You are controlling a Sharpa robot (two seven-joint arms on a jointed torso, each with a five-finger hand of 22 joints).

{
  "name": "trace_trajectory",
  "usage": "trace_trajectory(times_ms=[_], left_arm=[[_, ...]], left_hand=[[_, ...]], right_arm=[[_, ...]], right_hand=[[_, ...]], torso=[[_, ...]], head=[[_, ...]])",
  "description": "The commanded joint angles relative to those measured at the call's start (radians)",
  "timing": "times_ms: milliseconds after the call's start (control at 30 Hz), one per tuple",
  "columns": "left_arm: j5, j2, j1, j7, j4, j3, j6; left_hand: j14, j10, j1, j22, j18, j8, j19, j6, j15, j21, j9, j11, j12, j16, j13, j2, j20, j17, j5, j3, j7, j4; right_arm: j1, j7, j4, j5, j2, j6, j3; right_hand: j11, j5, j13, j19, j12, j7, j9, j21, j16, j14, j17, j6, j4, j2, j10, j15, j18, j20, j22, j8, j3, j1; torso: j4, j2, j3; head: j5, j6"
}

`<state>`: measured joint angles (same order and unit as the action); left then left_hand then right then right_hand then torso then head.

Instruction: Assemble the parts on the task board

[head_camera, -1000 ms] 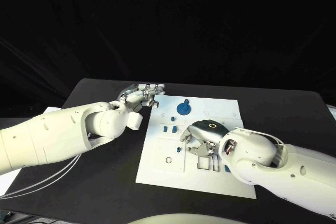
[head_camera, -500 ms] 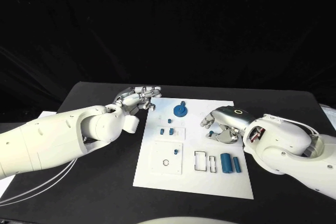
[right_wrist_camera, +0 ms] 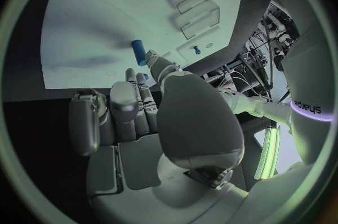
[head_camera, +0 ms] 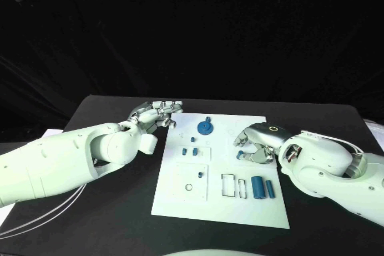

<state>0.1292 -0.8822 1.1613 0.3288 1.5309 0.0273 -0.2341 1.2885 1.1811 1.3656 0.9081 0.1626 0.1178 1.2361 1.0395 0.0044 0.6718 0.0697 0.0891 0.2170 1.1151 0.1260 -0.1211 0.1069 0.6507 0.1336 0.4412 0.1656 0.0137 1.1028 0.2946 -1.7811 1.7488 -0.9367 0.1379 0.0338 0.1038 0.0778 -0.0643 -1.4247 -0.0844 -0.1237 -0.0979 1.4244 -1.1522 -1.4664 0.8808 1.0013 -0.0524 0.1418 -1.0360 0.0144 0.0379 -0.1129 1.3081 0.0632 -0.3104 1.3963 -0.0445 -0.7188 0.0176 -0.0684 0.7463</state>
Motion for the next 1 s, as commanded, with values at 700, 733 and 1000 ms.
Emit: trace_trajectory(times_ms=[700, 733, 1000], left_arm=[[0.003, -0.002, 0.000, 0.018, 0.001, 0.000, -0.003], [0.003, -0.002, 0.000, 0.018, 0.001, 0.000, -0.003], [0.003, -0.002, 0.000, 0.016, 0.001, 0.000, -0.002]], left_hand=[[-0.009, -0.009, 0.001, -0.001, 0.011, 0.006, -0.004, -0.004, 0.001, -0.007, -0.001, -0.002, 0.008, -0.004, 0.002, 0.006, 0.000, -0.001, -0.002, -0.006, 0.003, -0.001], [-0.009, -0.009, 0.001, -0.001, 0.011, 0.006, -0.004, -0.004, 0.001, -0.007, -0.001, -0.002, 0.008, -0.004, 0.002, 0.006, 0.000, -0.001, -0.002, -0.006, 0.003, -0.001], [-0.008, -0.009, 0.003, -0.001, 0.011, 0.007, -0.003, -0.003, 0.000, -0.006, 0.000, -0.002, 0.011, -0.003, 0.002, 0.008, 0.000, -0.001, -0.002, -0.006, 0.002, -0.002]], right_arm=[[-0.008, 0.006, 0.014, 0.030, 0.021, -0.071, -0.002], [-0.008, 0.007, 0.016, 0.032, 0.022, -0.068, -0.002], [-0.011, 0.027, 0.027, 0.048, 0.031, -0.017, -0.002]], right_hand=[[-0.040, 0.012, -0.002, -0.021, -0.036, 0.007, -0.011, 0.011, -0.012, -0.009, 0.001, 0.127, -0.013, -0.049, -0.158, -0.027, 0.014, 0.021, 0.067, 0.028, -0.042, 0.034], [-0.041, 0.010, -0.002, -0.022, -0.036, 0.008, -0.012, 0.013, -0.013, -0.009, 0.003, 0.132, -0.013, -0.052, -0.164, -0.028, 0.013, 0.022, 0.069, 0.030, -0.046, 0.035], [-0.046, -0.015, -0.003, -0.029, -0.028, 0.011, -0.018, 0.020, -0.021, -0.011, 0.008, 0.153, -0.029, -0.061, -0.191, -0.034, 0.011, 0.027, 0.079, 0.031, -0.054, 0.018]], torso=[[0.0008, 0.001, -0.0015], [0.0012, 0.001, -0.0015], [0.0013, 0.001, -0.0012]], head=[[-0.003, 0.007], [-0.004, 0.007], [-0.003, 0.008]])
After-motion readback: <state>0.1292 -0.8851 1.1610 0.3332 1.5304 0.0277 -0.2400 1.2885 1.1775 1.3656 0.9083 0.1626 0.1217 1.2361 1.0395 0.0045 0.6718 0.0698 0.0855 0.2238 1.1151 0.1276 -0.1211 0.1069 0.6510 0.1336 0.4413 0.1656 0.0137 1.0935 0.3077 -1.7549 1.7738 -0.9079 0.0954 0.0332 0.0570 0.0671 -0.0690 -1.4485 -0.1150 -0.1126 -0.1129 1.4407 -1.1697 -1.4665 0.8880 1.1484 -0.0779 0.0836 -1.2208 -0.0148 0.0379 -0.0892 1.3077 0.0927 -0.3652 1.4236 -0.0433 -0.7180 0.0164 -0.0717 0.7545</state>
